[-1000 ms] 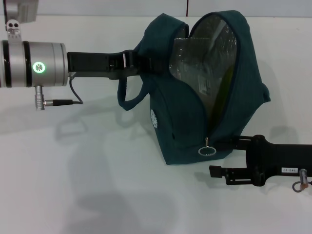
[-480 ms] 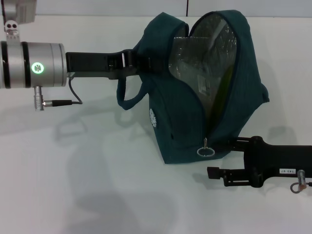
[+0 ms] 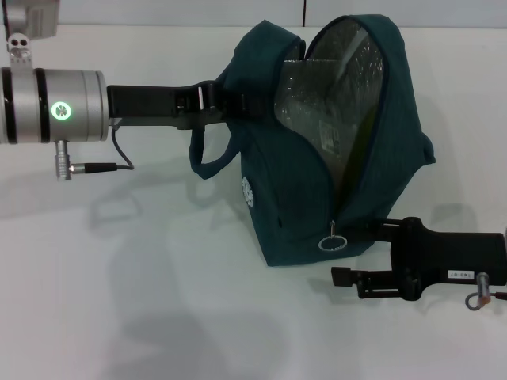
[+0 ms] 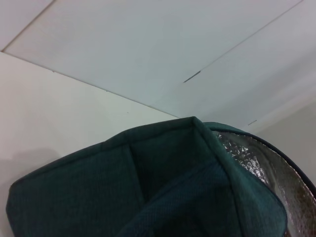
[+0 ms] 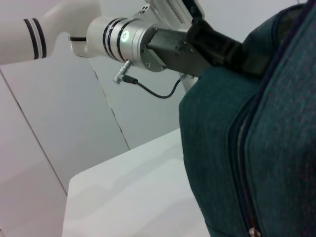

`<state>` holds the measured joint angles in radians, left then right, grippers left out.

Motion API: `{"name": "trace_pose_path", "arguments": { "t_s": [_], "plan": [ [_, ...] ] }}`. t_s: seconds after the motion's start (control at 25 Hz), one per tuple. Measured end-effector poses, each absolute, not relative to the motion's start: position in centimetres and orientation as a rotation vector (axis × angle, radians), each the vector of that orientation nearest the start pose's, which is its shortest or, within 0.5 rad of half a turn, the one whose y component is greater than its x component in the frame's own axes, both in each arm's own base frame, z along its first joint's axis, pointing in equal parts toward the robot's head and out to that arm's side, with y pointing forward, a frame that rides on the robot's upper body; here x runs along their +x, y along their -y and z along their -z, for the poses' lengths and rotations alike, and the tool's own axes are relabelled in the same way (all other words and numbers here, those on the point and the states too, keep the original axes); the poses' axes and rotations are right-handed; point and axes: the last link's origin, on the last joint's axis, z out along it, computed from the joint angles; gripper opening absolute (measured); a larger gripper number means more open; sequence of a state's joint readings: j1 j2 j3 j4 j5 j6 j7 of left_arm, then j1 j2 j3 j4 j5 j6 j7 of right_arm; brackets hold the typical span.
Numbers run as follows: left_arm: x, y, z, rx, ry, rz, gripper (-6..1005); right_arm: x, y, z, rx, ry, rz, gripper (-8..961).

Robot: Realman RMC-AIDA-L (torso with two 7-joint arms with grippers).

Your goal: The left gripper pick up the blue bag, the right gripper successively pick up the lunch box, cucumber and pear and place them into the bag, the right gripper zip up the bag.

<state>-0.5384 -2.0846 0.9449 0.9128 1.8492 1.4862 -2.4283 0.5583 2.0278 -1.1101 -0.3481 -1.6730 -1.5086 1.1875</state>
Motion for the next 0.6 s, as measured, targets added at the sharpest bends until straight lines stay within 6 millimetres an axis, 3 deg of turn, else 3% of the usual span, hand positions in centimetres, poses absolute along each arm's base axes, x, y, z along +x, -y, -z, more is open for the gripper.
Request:
{"name": "trace_pose_path", "arguments": {
  "t_s": [0.52, 0.6],
  "plan": [
    [-20.21, -35.78, -1.25, -2.479, 1.667, 0.817, 57, 25.31, -29.92, 6.18, -2.932, -0.575, -0.768, 560],
    [-20.21, -35.78, -1.25, -2.479, 1.667, 0.817, 57, 25.27, -29.99, 6.13, -2.925, -0.577, -0.776, 475]
  ]
}}
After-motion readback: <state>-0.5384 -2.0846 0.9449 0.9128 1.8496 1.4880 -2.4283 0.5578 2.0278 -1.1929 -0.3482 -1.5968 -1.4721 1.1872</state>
